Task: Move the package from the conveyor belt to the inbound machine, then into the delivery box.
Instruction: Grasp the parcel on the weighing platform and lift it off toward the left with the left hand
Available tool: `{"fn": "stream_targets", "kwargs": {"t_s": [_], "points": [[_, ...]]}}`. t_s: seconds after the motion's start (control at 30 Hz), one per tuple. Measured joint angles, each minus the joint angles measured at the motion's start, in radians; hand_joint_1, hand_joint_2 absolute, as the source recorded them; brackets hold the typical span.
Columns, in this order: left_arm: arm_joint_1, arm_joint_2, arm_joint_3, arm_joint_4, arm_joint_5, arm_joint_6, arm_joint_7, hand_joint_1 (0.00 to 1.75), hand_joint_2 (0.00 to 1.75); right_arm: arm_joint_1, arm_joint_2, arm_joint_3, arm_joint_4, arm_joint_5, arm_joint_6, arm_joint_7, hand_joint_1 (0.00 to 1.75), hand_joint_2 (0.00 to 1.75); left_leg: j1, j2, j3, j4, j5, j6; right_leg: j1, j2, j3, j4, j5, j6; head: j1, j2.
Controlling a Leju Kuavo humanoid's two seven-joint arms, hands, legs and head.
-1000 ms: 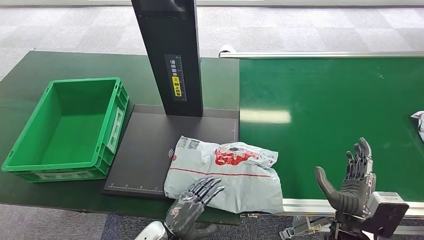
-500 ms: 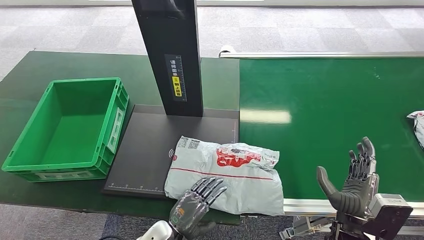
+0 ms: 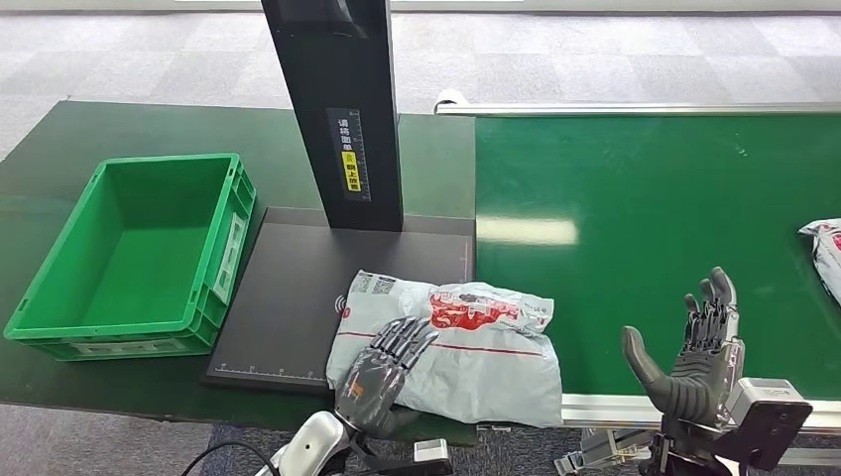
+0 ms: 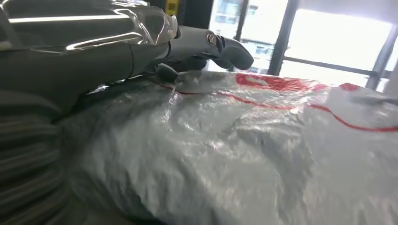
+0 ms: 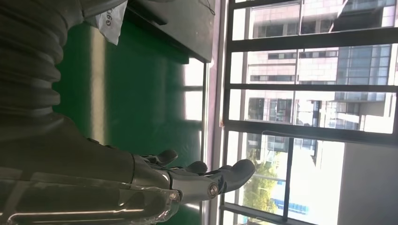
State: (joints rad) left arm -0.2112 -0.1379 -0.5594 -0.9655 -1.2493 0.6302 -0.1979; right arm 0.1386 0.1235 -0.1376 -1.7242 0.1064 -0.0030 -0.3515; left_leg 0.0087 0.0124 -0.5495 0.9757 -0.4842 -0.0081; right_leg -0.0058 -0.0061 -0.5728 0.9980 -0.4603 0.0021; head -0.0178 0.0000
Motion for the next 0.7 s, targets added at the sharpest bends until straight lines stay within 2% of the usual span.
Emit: {"fn": "stream_targets", "kwargs": {"t_s": [0.03, 0.17, 0.4, 0.6, 0.7], "points": [[-0.005, -0.002, 0.008, 0.000, 0.012, 0.000, -0.003, 0.51, 1.75, 0.000, 0.001, 0.001, -0.001, 0.000, -0.002, 0.001, 0.00, 1.75, 0.000, 0.000, 0.000, 0.000, 0.000, 0.000, 0.000, 0.000, 0.000, 0.000, 0.000, 0.000, 0.000, 0.000], [-0.021, -0.004, 0.032, 0.000, 0.027, -0.001, -0.007, 1.75, 1.75, 0.000, 0.004, 0.003, -0.005, 0.000, -0.005, 0.002, 0.00, 1.75, 0.000, 0.000, 0.001, 0.000, 0.001, 0.000, 0.000, 0.000, 0.000, 0.000, 0.000, 0.000, 0.000, 0.000], [-0.033, -0.013, 0.056, -0.002, 0.097, -0.060, -0.045, 1.75, 1.75, -0.013, 0.004, 0.003, -0.007, -0.004, -0.018, 0.005, 0.00, 1.75, 0.000, 0.000, 0.000, 0.000, 0.000, 0.000, 0.000, 0.000, 0.000, 0.000, 0.000, 0.000, 0.000, 0.000], [-0.029, -0.017, 0.082, -0.045, 0.271, -0.132, -0.135, 1.75, 1.75, -0.017, 0.004, 0.003, -0.007, -0.008, -0.023, 0.010, 0.00, 1.75, 0.000, 0.000, 0.000, 0.000, 0.000, 0.000, 0.000, 0.000, 0.000, 0.000, 0.000, 0.000, 0.000, 0.000], [-0.020, -0.012, 0.090, -0.078, 0.302, -0.147, -0.150, 1.75, 1.75, -0.017, 0.004, 0.003, -0.007, -0.009, -0.025, 0.012, 0.00, 1.75, 0.000, 0.000, 0.000, 0.000, 0.000, 0.000, 0.000, 0.000, 0.000, 0.000, 0.000, 0.000, 0.000, 0.000]]}}
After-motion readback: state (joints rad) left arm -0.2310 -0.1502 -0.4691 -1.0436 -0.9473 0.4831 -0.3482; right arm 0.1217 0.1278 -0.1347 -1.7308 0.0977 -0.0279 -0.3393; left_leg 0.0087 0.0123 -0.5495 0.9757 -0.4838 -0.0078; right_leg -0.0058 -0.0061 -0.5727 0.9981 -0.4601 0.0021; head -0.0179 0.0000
